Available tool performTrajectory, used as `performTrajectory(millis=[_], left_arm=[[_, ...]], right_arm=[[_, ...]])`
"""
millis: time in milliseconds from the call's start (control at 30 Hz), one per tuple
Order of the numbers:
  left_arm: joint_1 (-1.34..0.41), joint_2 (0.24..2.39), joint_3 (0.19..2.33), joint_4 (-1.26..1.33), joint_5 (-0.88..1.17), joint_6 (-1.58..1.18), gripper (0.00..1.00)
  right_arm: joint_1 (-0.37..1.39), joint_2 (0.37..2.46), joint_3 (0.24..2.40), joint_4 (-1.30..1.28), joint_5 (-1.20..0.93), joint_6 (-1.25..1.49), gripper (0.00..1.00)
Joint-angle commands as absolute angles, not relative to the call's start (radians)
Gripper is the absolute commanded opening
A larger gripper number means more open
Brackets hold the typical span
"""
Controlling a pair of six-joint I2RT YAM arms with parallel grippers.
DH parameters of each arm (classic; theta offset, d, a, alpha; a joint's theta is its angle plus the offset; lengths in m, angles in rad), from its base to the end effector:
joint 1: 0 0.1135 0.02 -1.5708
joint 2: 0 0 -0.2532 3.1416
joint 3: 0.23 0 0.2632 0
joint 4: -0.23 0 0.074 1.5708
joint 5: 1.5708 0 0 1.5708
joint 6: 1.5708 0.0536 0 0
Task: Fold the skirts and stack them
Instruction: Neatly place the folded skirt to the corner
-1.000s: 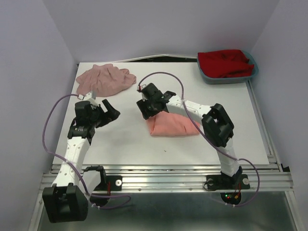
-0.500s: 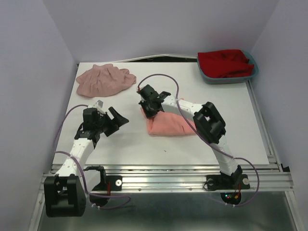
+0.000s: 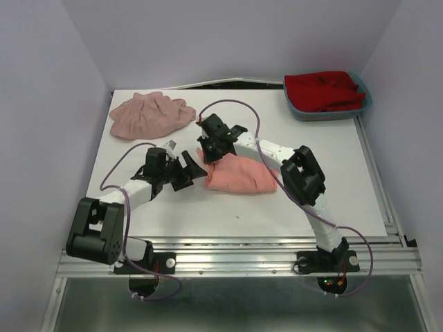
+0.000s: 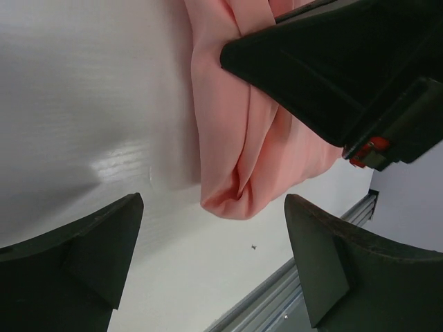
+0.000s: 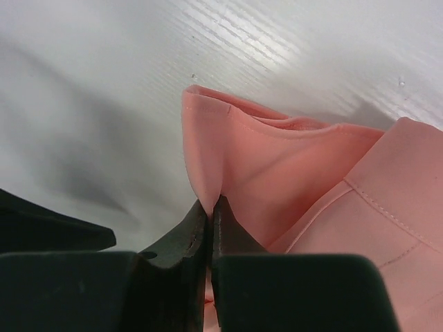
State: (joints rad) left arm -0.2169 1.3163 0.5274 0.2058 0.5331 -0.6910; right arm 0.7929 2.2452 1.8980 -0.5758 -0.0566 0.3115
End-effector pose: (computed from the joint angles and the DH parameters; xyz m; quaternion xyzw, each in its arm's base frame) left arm 0.2673 -0.0868 0.1528 -0.0781 0.8550 -0.4090 0.3093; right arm 0.3603 0.3700 0.1788 -0.2346 0.9182 0.1897 0.2568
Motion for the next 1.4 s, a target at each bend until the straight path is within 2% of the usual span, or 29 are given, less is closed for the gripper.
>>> performTrajectory(millis=[0,533,767,1000,1100,1133,1167,1300,1333,1367], left_arm=[[-0.264,1.373,0.601,0.35,0.525,-0.724,0.96],[-0.34,1.581,0.658,0.603,0.486,-0.796,0.98],[-0.371,1.661,0.647,0.82,0.577,-0.88,0.94],[-0.376,1.684,0.623,0.861,0.526,-0.92,0.91],[-0.377,1.689,0.623,0.871,0.508,-0.928,0.82],[-0.377,1.693,0.626,0.871,0.496,-0.925,0.75],[-0.377,1.7,0.627,0.871,0.489,-0.919,0.75],[-0.376,1.733,0.66,0.822,0.46,-0.893,0.55],[-0.377,1.739,0.663,0.798,0.445,-0.89,0.52],[-0.377,1.741,0.667,0.784,0.437,-0.871,0.46]], right_arm=[[0.772,2.191,1.963,-0.551,-0.104,0.357,0.01],[0.716,2.224,2.037,-0.551,-0.178,0.413,0.01],[0.707,2.247,2.068,-0.546,-0.19,0.42,0.01],[0.687,2.267,2.102,-0.546,-0.163,0.428,0.01],[0.687,2.27,2.102,-0.543,-0.176,0.433,0.01],[0.687,2.269,2.094,-0.54,-0.189,0.436,0.01],[0.687,2.267,2.086,-0.537,-0.196,0.437,0.01],[0.687,2.261,2.052,-0.522,-0.232,0.434,0.01],[0.687,2.26,2.051,-0.523,-0.232,0.423,0.14],[0.678,2.252,2.048,-0.522,-0.226,0.419,0.23]])
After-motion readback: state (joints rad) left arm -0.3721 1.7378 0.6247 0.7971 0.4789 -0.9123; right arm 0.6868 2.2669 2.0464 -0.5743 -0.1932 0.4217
